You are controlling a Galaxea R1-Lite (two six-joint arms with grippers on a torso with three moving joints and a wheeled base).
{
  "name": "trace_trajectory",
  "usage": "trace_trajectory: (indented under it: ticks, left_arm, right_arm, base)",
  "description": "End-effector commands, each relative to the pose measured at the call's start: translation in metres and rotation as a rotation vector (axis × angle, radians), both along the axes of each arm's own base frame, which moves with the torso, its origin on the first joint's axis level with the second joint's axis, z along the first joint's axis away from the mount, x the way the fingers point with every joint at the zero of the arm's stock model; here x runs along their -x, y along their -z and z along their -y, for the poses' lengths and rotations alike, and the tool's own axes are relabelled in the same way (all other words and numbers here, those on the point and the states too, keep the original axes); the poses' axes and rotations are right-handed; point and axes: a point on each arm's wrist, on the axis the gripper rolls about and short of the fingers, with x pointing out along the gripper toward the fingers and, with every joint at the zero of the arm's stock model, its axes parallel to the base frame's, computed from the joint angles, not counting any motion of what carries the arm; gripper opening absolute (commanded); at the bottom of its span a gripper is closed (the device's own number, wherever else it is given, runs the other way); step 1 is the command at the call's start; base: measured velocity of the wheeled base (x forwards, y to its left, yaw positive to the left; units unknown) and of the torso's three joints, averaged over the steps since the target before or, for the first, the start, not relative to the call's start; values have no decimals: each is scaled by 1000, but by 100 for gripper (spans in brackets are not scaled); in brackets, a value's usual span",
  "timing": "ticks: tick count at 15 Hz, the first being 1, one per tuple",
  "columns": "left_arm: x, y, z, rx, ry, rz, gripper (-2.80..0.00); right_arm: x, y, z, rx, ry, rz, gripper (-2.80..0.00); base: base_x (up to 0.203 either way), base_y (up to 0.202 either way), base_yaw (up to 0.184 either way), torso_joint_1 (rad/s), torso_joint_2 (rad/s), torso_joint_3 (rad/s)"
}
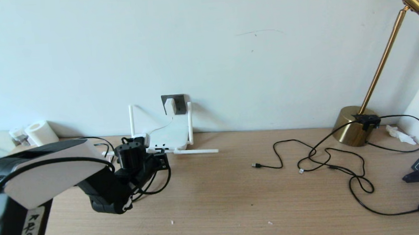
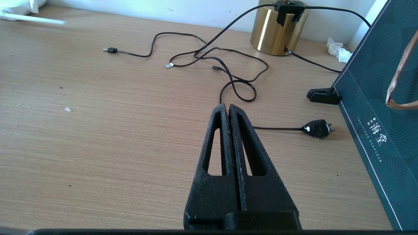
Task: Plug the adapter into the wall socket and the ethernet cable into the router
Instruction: Align cable and router interface
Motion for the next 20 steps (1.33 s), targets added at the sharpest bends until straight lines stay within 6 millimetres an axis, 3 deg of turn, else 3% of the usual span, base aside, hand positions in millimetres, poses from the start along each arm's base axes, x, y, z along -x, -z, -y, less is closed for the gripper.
trace_trajectory:
  ticks: [1,20]
  left_arm:
    - [0,-1,-1,2,-2,7,-280]
    - [-2,-1,-7,3,-18,7,-280]
  right_arm:
    - [0,0,0,1,-1,1,-280]
    - [0,0,0,1,-1,0,-280]
  base:
    - [0,0,0,0,0,0]
    - [0,0,0,0,0,0]
